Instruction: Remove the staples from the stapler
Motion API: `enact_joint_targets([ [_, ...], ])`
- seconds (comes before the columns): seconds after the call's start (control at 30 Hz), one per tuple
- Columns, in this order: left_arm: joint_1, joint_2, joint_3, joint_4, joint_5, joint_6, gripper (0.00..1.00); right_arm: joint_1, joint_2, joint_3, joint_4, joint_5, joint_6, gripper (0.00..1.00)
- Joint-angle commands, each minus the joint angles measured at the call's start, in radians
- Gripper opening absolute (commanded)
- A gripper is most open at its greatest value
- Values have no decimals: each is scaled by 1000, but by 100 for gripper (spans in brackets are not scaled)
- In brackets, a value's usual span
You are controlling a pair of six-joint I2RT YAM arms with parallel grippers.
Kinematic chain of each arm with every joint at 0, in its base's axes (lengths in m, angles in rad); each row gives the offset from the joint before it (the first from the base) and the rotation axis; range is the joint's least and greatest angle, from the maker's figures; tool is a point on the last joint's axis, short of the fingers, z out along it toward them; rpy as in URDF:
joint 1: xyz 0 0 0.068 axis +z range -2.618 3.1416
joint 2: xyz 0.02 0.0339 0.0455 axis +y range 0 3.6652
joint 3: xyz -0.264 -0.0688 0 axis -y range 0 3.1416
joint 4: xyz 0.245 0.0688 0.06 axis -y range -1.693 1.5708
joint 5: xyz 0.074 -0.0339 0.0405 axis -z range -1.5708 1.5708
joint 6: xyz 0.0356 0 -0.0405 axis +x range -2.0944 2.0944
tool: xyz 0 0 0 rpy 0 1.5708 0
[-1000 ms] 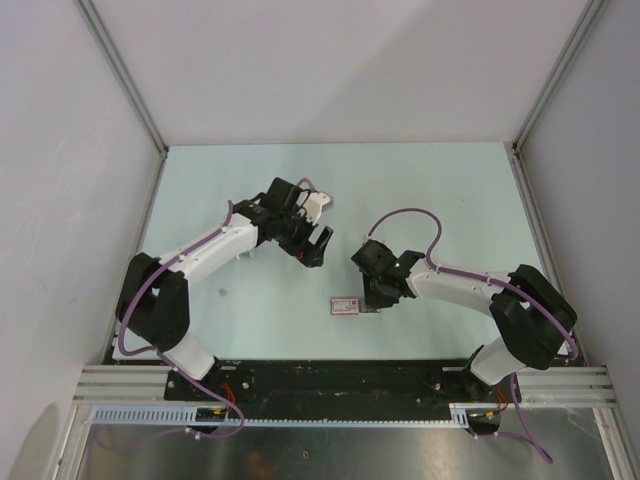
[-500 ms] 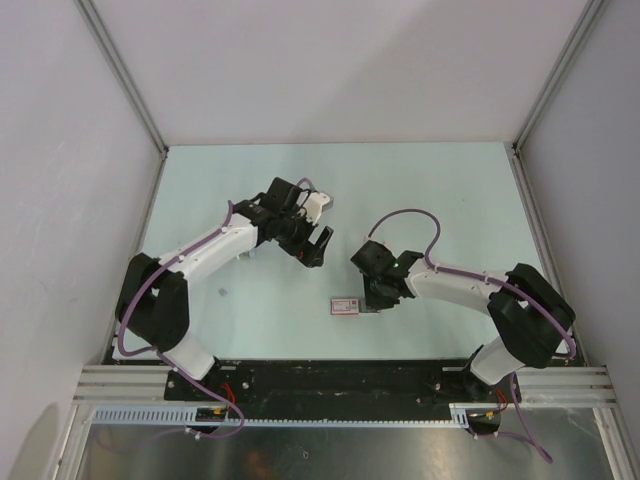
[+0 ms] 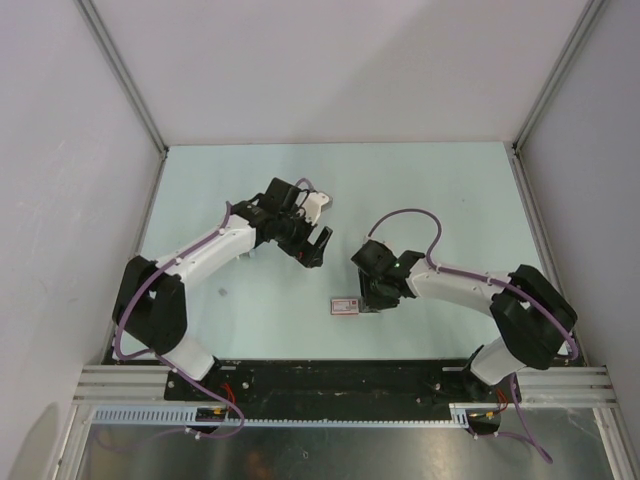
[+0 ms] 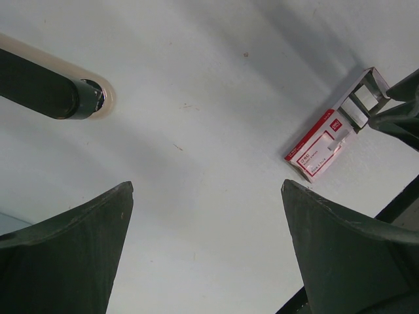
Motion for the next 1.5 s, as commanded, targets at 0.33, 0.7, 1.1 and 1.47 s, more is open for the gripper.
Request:
enact_joint_targets([
  [0.33,-40,-32,-31,40,2,114,92,-187,-275,59,-35,-80,-58,30],
  [0.7,-140,41,-127,75,19,225,62,-435,-345,-264,219,-391,-2,20],
  [1.1,-272,140,-191,148,-68,279,66,-480,-280,-447,517,-588,136,17],
  [1.47,-293,173,-184,172,-98,267,66,-480,-217,-480,607,-589,159,17],
])
